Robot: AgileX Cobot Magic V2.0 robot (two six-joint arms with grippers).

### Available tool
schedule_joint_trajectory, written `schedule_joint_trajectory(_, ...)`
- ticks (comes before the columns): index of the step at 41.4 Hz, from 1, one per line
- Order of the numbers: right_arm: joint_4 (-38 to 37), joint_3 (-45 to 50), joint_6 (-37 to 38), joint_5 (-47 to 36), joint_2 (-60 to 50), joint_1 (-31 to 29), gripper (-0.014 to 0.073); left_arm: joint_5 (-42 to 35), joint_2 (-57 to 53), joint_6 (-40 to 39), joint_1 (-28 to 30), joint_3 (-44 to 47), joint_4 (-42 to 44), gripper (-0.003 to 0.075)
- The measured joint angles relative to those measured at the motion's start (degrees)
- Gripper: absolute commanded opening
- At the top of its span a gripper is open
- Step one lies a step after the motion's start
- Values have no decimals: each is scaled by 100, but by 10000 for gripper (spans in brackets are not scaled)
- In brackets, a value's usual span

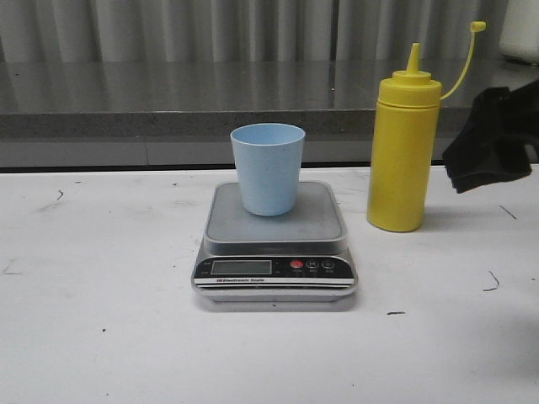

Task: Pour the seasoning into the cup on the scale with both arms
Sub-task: 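Move the right gripper to the yellow squeeze bottle and grasp it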

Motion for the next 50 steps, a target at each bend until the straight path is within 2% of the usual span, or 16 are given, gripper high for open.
schedule_joint_trajectory(4,0,220,0,-1153,470,0,654,0,0,0,0,0,0,386)
schedule_joint_trajectory(10,12,248,0,-2392,1244,0,654,0,0,0,0,0,0,386)
schedule_joint_trajectory(20,-23,232,0,-3588,2159,0,654,0,0,0,0,0,0,386)
schedule_joint_trajectory(50,214,-1276,21,-3755,3586,0,654,0,0,0,0,0,0,386)
